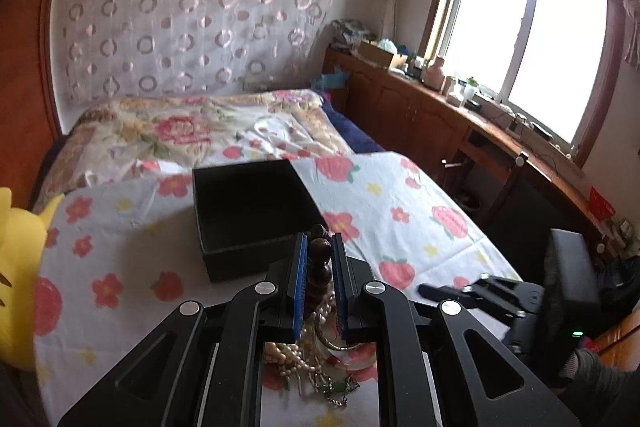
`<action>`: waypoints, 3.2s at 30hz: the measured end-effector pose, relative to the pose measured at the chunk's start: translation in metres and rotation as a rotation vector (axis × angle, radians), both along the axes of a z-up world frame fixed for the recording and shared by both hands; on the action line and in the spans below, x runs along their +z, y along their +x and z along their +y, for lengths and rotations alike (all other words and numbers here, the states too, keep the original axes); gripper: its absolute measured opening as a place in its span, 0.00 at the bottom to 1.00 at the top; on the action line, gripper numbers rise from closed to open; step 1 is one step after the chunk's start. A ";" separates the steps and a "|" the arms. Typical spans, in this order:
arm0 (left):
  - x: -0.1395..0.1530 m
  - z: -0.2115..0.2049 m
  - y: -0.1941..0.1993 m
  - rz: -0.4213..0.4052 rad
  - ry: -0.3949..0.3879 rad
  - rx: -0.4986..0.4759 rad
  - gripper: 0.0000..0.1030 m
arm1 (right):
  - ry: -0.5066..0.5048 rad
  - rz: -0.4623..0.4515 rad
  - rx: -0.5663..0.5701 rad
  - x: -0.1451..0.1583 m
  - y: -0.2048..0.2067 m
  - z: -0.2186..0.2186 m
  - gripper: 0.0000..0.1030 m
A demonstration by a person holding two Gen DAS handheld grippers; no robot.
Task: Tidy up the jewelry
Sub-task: 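Lift the bead bracelet with the left tool and release it into the black box, then move the open left tool back to the jewelry pile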
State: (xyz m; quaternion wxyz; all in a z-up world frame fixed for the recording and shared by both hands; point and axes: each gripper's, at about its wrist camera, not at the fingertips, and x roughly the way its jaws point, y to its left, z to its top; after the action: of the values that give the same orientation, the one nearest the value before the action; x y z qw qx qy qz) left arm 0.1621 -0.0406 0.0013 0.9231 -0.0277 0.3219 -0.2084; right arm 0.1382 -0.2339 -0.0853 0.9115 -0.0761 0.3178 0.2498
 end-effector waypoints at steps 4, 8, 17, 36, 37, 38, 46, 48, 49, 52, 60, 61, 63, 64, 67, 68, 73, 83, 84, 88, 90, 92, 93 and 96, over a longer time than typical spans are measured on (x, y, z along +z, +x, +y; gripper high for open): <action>0.013 0.006 -0.003 -0.030 0.004 0.012 0.11 | -0.043 0.054 0.048 -0.006 0.023 0.013 0.30; 0.022 0.011 -0.006 -0.047 0.011 0.024 0.11 | -0.077 0.106 0.074 -0.013 0.043 0.025 0.27; 0.026 0.017 -0.007 -0.058 0.034 0.047 0.11 | -0.102 0.109 0.108 -0.011 0.047 0.031 0.04; 0.039 0.021 0.049 -0.054 0.069 0.103 0.11 | -0.080 -0.030 0.048 0.050 0.075 0.025 0.04; 0.040 0.021 0.053 -0.052 0.071 0.107 0.11 | -0.078 -0.031 0.044 0.051 0.078 0.025 0.04; 0.039 0.022 0.057 -0.047 0.070 0.110 0.11 | -0.079 -0.032 0.039 0.053 0.083 0.027 0.04; 0.011 0.022 0.091 0.022 0.088 0.136 0.11 | -0.097 -0.035 0.006 0.056 0.118 0.042 0.04; -0.002 0.023 0.097 0.049 0.095 0.143 0.11 | -0.102 -0.031 0.004 0.053 0.125 0.046 0.04; -0.007 0.023 0.098 0.058 0.098 0.145 0.11 | -0.104 -0.027 0.003 0.053 0.130 0.048 0.04; -0.025 0.025 0.101 0.085 0.114 0.153 0.11 | -0.107 -0.015 0.004 0.047 0.139 0.053 0.04; -0.039 0.041 0.090 0.087 0.117 0.182 0.26 | -0.136 0.004 0.009 0.030 0.152 0.068 0.04; -0.039 0.042 0.087 0.079 0.116 0.183 0.32 | -0.141 0.005 0.009 0.029 0.153 0.070 0.04; -0.039 0.046 0.082 0.067 0.124 0.188 0.35 | -0.147 0.004 0.012 0.026 0.155 0.072 0.04; -0.039 0.048 0.080 0.064 0.128 0.189 0.38 | -0.155 0.001 0.012 0.024 0.156 0.074 0.04; -0.039 0.055 0.073 0.047 0.122 0.193 0.52 | -0.172 -0.002 0.013 0.021 0.158 0.079 0.04; -0.039 0.057 0.069 0.038 0.122 0.198 0.59 | -0.176 -0.002 0.013 0.021 0.158 0.081 0.04; -0.041 0.062 0.055 -0.021 0.139 0.220 0.82 | -0.196 0.001 0.028 0.017 0.158 0.087 0.09; -0.060 0.065 0.032 -0.020 0.135 0.214 0.92 | -0.164 -0.039 0.043 0.029 0.137 0.073 0.37; -0.062 0.065 0.028 -0.014 0.133 0.211 0.92 | -0.158 -0.043 0.045 0.032 0.133 0.070 0.37; -0.070 0.063 0.014 -0.004 0.121 0.197 0.92 | -0.118 -0.046 0.054 0.037 0.103 0.050 0.37; -0.074 0.062 0.008 0.006 0.119 0.190 0.92 | -0.103 -0.046 0.060 0.036 0.088 0.041 0.37; -0.077 0.059 0.003 0.014 0.120 0.183 0.92 | -0.091 -0.036 0.061 0.032 0.072 0.031 0.37; -0.078 0.058 0.000 0.017 0.123 0.182 0.92 | -0.086 -0.033 0.062 0.030 0.067 0.029 0.37; -0.080 0.055 -0.008 0.028 0.119 0.169 0.92 | -0.084 -0.012 0.067 0.021 0.048 0.019 0.37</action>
State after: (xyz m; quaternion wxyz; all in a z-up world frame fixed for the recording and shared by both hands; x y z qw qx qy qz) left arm 0.1538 0.0141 -0.0789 0.9329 -0.0030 0.3431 -0.1098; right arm 0.1858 -0.2145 -0.0644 0.9005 -0.1263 0.3200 0.2661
